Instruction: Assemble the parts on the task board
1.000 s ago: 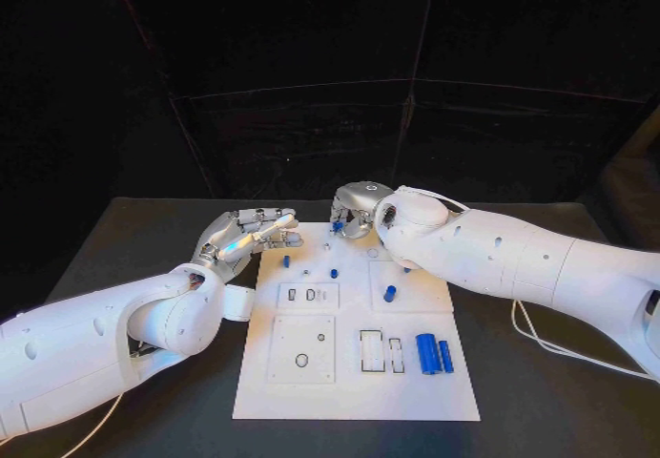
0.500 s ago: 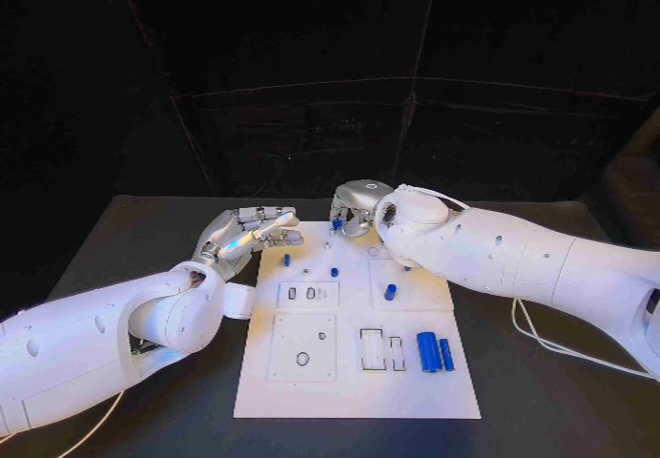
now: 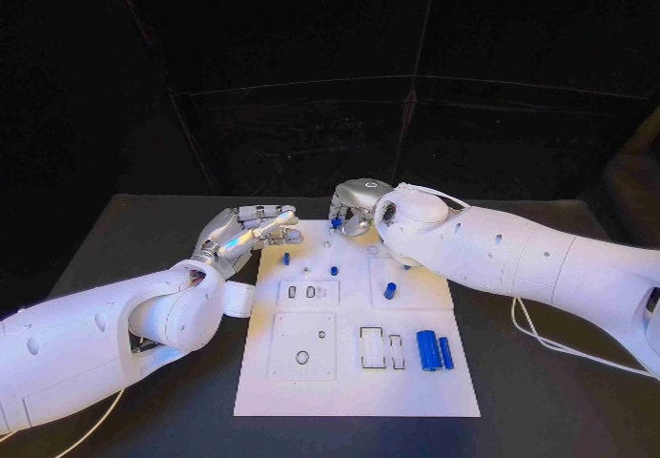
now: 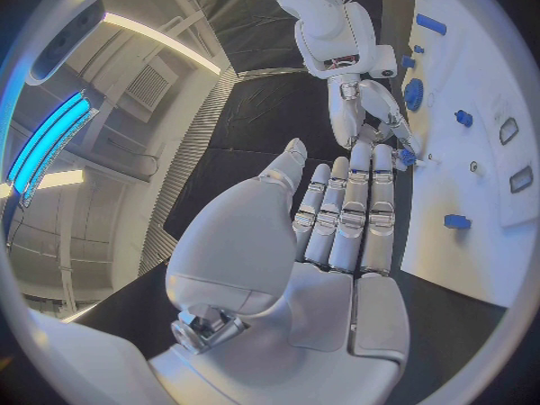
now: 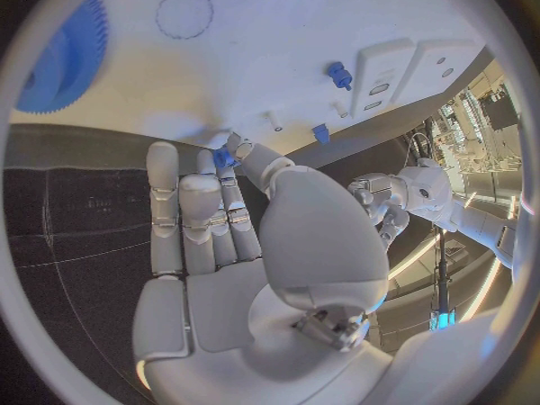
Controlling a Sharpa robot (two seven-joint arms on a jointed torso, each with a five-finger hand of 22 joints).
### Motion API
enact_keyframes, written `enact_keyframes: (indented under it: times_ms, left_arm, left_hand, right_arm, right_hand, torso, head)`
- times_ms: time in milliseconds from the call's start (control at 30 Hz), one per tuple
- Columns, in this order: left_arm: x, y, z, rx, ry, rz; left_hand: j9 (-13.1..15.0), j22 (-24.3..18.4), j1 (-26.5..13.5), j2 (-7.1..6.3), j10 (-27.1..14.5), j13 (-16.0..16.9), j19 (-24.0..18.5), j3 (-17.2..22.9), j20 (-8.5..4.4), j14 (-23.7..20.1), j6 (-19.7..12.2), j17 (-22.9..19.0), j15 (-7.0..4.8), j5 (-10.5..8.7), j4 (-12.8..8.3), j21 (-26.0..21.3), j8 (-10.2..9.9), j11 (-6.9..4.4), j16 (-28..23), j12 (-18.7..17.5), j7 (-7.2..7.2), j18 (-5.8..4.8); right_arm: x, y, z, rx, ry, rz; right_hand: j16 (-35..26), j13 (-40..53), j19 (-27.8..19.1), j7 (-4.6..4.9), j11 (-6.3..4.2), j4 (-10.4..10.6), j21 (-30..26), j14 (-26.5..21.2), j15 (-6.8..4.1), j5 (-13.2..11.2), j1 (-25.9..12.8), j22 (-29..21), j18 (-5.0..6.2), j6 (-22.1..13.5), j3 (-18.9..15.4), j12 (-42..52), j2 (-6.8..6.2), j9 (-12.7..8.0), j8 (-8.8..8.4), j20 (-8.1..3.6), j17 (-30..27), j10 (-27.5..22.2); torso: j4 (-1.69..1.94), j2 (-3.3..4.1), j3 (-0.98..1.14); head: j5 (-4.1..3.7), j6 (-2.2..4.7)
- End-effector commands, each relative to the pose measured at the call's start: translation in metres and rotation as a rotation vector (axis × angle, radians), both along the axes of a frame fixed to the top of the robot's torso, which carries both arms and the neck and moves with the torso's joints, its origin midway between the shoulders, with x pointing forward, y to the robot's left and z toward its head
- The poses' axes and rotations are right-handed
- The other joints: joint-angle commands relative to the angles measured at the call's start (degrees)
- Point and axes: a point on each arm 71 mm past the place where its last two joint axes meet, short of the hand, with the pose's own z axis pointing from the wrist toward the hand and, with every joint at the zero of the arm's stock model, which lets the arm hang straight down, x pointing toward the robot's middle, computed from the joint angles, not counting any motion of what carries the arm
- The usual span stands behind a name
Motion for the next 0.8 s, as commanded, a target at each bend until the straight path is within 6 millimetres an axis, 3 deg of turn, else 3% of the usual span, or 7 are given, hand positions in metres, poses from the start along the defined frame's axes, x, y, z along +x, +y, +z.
enact_keyframes:
  times_ms: [33,800]
  left_arm:
    - [0.0000,-0.0014,0.0017,-0.004,-0.009,-0.012]
    - [0.0003,-0.0008,0.0016,-0.002,-0.008,-0.009]
  left_hand:
    - [-0.1,-0.1,0.1,0.40,0.2,-0.1,0.4,0.1,-0.11,0.3,0.0,0.1,0.08,0.00,-0.3,-0.4,-0.3,0.08,-0.3,-0.3,0.25,0.75]
    - [-0.1,-0.1,0.1,0.40,0.2,-0.1,0.4,0.1,-0.11,0.3,0.0,0.1,0.08,0.00,-0.3,-0.4,-0.3,0.08,-0.3,-0.3,0.25,0.75]
  right_arm:
    - [-0.0005,0.0024,0.0014,-0.001,-0.004,0.015]
    - [-0.0014,0.0046,0.0000,-0.015,0.015,0.025]
  right_hand:
    - [-0.3,-0.1,-0.5,0.06,0.08,0.2,-0.3,-0.1,0.23,-0.3,0.0,-0.2,0.45,0.2,0.1,-0.4,-0.59,0.0,-0.11,0.04,-0.1,-0.5]
    - [-0.5,0.1,-0.9,0.06,0.10,0.2,-0.7,-0.2,0.31,-0.4,0.5,-1.0,0.58,0.4,0.3,-0.4,-0.77,0.0,-0.15,0.16,-0.4,-0.5]
  torso:
    - [0.01,-0.01,-0.03]
    - [-0.01,-0.01,-0.03]
  head:
    - [-0.01,-0.07]
    - [0.15,-0.50]
